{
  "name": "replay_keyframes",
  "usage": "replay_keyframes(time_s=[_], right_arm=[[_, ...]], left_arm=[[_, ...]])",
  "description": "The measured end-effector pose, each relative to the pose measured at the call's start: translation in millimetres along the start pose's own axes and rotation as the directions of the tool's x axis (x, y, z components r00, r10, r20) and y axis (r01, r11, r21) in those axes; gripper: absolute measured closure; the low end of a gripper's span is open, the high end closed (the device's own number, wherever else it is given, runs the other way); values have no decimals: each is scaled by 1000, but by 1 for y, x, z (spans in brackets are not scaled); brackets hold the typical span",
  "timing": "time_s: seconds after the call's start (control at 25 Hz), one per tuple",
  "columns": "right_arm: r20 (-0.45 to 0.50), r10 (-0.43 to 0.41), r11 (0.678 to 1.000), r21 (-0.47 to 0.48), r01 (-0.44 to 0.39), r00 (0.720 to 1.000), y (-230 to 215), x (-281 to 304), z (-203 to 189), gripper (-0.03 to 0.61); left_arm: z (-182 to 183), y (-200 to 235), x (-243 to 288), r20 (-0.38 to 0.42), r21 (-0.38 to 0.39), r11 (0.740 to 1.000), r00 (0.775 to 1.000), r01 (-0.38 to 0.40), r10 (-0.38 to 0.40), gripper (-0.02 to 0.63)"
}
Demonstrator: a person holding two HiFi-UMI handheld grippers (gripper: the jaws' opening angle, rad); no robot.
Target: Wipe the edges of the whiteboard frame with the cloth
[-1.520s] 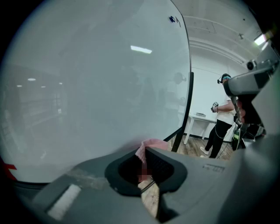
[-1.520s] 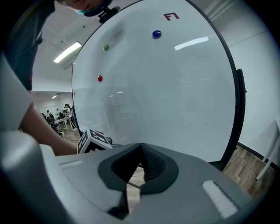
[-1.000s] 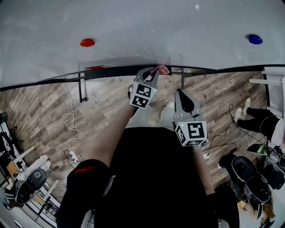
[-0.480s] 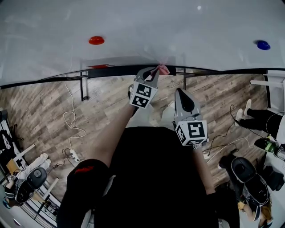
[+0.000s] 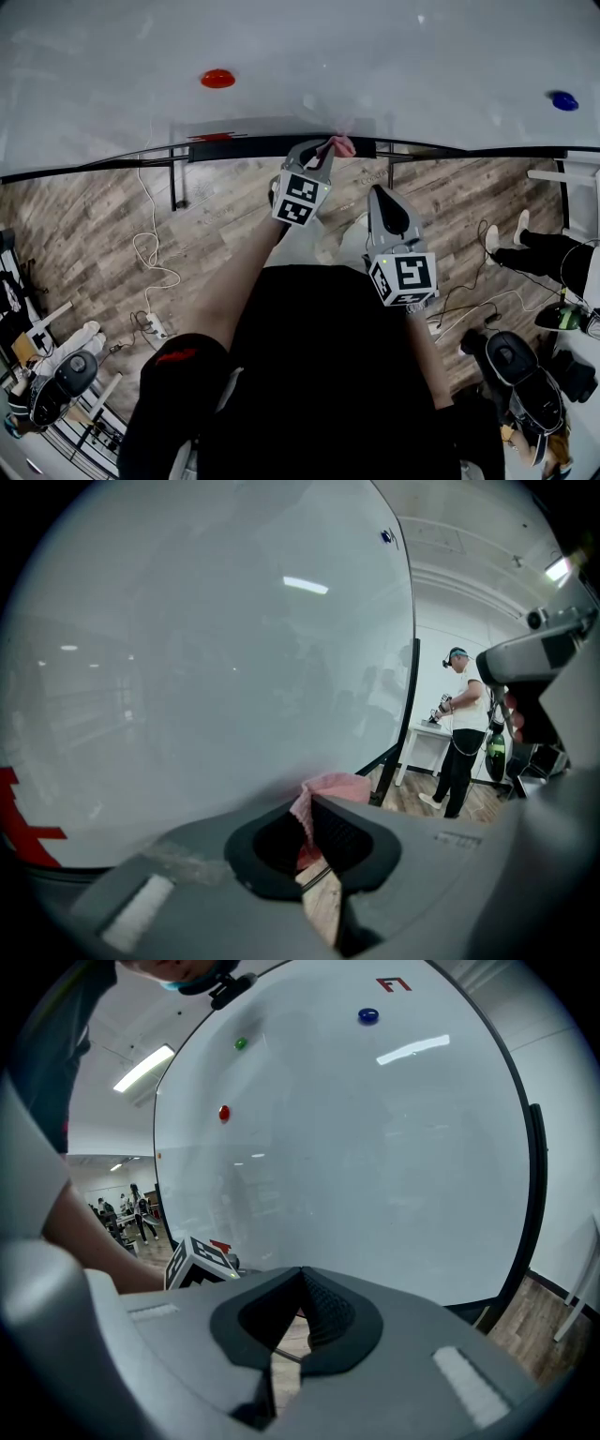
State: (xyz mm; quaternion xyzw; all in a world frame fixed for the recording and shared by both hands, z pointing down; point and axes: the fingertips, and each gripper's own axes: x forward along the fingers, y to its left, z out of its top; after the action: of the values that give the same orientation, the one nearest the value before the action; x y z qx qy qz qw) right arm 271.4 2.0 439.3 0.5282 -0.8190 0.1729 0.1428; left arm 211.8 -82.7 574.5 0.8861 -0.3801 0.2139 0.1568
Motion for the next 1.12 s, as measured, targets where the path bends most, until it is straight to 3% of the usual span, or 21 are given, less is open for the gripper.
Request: replay_keyframes(time_s=[0.48, 1.12], right_arm=[[4, 30, 999, -14, -30, 1000, 7, 6, 3, 577], [-15, 189, 980, -61, -190, 982, 7, 18, 19, 577]], left_arm=[[-2, 10, -8, -5, 0, 1000, 1000, -26, 26, 597], [-7, 23, -14, -36, -44, 986, 987, -159, 157, 597]])
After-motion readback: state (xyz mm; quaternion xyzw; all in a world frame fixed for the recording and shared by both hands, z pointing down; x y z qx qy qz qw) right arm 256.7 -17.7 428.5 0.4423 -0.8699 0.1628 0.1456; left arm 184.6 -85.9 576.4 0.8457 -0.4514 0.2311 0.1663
